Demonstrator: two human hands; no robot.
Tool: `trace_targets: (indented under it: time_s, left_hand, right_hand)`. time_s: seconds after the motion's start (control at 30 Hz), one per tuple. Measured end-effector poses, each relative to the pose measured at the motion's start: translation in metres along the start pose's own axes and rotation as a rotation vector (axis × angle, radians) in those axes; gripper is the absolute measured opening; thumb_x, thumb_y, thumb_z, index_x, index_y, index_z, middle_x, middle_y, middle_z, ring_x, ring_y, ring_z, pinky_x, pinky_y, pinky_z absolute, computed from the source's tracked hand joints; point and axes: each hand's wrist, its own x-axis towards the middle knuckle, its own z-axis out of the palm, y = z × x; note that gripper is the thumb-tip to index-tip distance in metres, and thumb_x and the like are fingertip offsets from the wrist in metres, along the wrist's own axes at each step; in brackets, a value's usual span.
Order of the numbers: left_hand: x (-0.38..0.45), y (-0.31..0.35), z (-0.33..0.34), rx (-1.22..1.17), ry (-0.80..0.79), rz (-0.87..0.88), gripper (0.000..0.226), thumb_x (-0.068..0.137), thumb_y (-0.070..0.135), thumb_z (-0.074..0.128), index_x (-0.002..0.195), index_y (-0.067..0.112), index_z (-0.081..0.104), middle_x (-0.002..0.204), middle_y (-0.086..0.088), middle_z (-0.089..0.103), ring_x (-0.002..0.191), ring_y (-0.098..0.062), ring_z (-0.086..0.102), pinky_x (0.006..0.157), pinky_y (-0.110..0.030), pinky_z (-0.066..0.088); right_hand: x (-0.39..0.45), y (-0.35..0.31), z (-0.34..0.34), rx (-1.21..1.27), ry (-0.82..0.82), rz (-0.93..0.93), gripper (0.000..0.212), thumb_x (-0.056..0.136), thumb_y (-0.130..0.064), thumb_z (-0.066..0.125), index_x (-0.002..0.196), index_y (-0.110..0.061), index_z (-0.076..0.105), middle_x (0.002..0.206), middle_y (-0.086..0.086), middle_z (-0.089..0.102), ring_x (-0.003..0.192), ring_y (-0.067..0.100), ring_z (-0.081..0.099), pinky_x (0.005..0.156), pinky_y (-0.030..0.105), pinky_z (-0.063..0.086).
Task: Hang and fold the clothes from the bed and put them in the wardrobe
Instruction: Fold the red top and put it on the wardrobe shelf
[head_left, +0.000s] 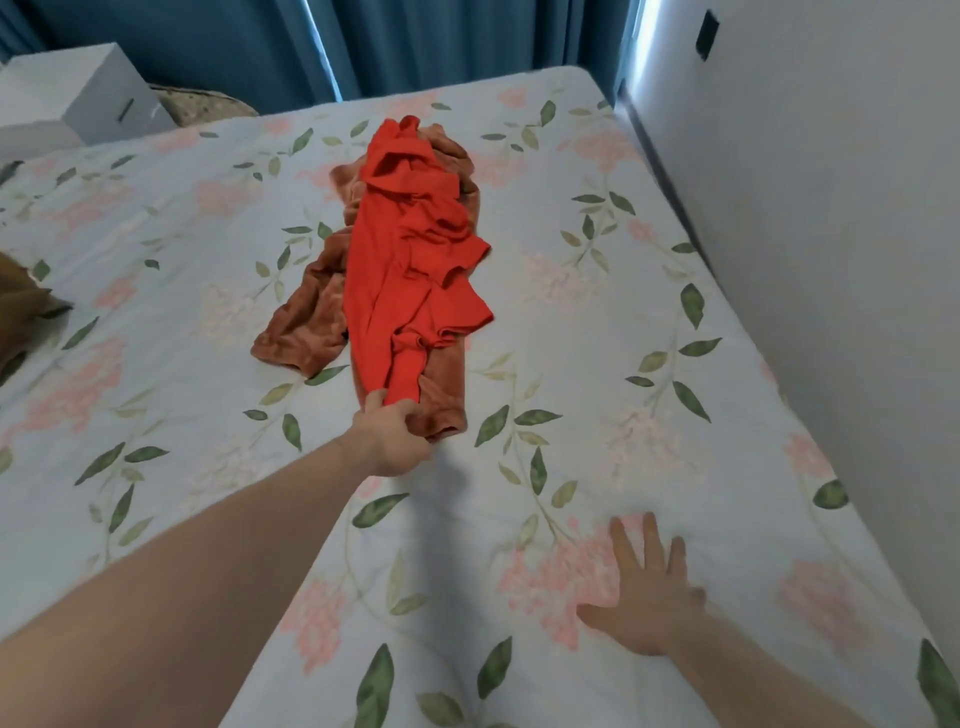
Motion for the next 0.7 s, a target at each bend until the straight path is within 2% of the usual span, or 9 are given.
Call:
trace_targets:
  time_s: [0.07, 0.13, 0.2, 0.27, 0.33, 0.43, 0.53, 0.63, 0.7]
  left_hand:
    - [0.022, -0.001, 0.011, -0.027, 0.011, -0.016, 0.073, 0.083, 0.039, 0.067, 0.151, 0.034, 0.041, 0.166, -0.011, 0.001, 0.150, -0.038, 0.019, 0.121, -0.043, 0.027]
    - [0.039, -0.001, 0.020, -0.042, 0.001, -0.048, 0.085, 0.074, 0.047, 0.062, 0.153, 0.030, 0.039, 0.168, -0.013, 0.000, 0.154, -0.035, 0.013, 0.123, -0.042, 0.024]
    - [0.047, -0.001, 0.030, -0.032, 0.007, -0.071, 0.082, 0.081, 0.045, 0.063, 0.155, 0.024, 0.036, 0.168, -0.013, 0.005, 0.153, -0.034, 0.016, 0.123, -0.040, 0.023]
    - [0.046, -0.001, 0.038, -0.097, 0.076, -0.085, 0.069, 0.090, 0.031, 0.062, 0.153, 0.017, 0.039, 0.164, -0.012, 0.024, 0.148, -0.035, 0.030, 0.120, -0.039, 0.028]
    - [0.038, -0.002, 0.037, -0.225, 0.204, -0.096, 0.058, 0.090, 0.021, 0.058, 0.147, 0.014, 0.049, 0.150, -0.014, 0.049, 0.135, -0.038, 0.047, 0.113, -0.040, 0.040]
    - [0.009, -0.007, 0.022, -0.326, 0.477, -0.086, 0.036, 0.086, 0.018, 0.059, 0.120, 0.020, 0.073, 0.119, -0.009, 0.072, 0.110, -0.032, 0.065, 0.096, -0.038, 0.053]
    - [-0.029, -0.003, -0.011, -0.344, 0.626, 0.006, 0.014, 0.086, 0.019, 0.066, 0.094, 0.024, 0.077, 0.089, 0.003, 0.075, 0.087, -0.022, 0.069, 0.080, -0.033, 0.054]
    - [-0.077, 0.013, -0.061, -0.336, 0.666, 0.141, 0.010, 0.091, 0.019, 0.066, 0.096, 0.024, 0.074, 0.080, 0.012, 0.069, 0.069, -0.010, 0.063, 0.074, -0.032, 0.054]
    - [-0.115, 0.032, -0.097, -0.360, 0.661, 0.213, 0.013, 0.094, 0.020, 0.063, 0.103, 0.026, 0.070, 0.075, 0.016, 0.066, 0.055, -0.003, 0.059, 0.064, -0.029, 0.052]
  right_hand:
    - [0.009, -0.001, 0.024, -0.048, 0.067, -0.001, 0.128, 0.076, -0.089, 0.048, 0.143, -0.029, -0.043, 0.150, 0.005, -0.051, 0.150, 0.046, -0.025, 0.115, 0.071, 0.015]
    - [0.018, 0.001, 0.032, -0.040, 0.100, -0.015, 0.128, 0.075, -0.091, 0.046, 0.137, -0.030, -0.049, 0.146, 0.006, -0.054, 0.148, 0.047, -0.029, 0.114, 0.075, 0.010]
    - [0.022, 0.002, 0.034, -0.030, 0.074, -0.029, 0.129, 0.075, -0.090, 0.048, 0.136, -0.031, -0.050, 0.147, 0.007, -0.055, 0.146, 0.048, -0.032, 0.113, 0.076, 0.005]
    - [0.026, 0.005, 0.037, -0.025, 0.065, -0.028, 0.129, 0.075, -0.089, 0.049, 0.138, -0.033, -0.049, 0.149, 0.007, -0.055, 0.145, 0.048, -0.035, 0.113, 0.077, 0.003]
    - [0.026, 0.007, 0.039, -0.018, 0.049, -0.023, 0.130, 0.075, -0.089, 0.051, 0.139, -0.034, -0.048, 0.150, 0.007, -0.055, 0.145, 0.047, -0.035, 0.113, 0.077, 0.002]
    - [0.022, 0.010, 0.036, -0.006, 0.035, -0.035, 0.132, 0.073, -0.087, 0.057, 0.139, -0.036, -0.046, 0.150, 0.002, -0.053, 0.148, 0.044, -0.032, 0.114, 0.075, 0.006]
    - [0.010, 0.018, 0.019, 0.034, -0.007, -0.052, 0.124, 0.077, -0.076, 0.064, 0.156, -0.038, -0.024, 0.164, 0.000, -0.033, 0.155, 0.036, -0.016, 0.121, 0.059, 0.013]
    - [-0.022, 0.027, -0.015, 0.149, -0.090, -0.089, 0.106, 0.085, -0.068, 0.062, 0.163, -0.026, 0.005, 0.171, 0.002, 0.007, 0.158, 0.022, 0.001, 0.125, 0.036, 0.017]
    - [-0.059, 0.026, -0.044, 0.210, -0.070, -0.094, 0.095, 0.091, -0.062, 0.058, 0.163, -0.022, 0.012, 0.170, 0.002, 0.010, 0.157, 0.021, 0.008, 0.123, 0.033, 0.021]
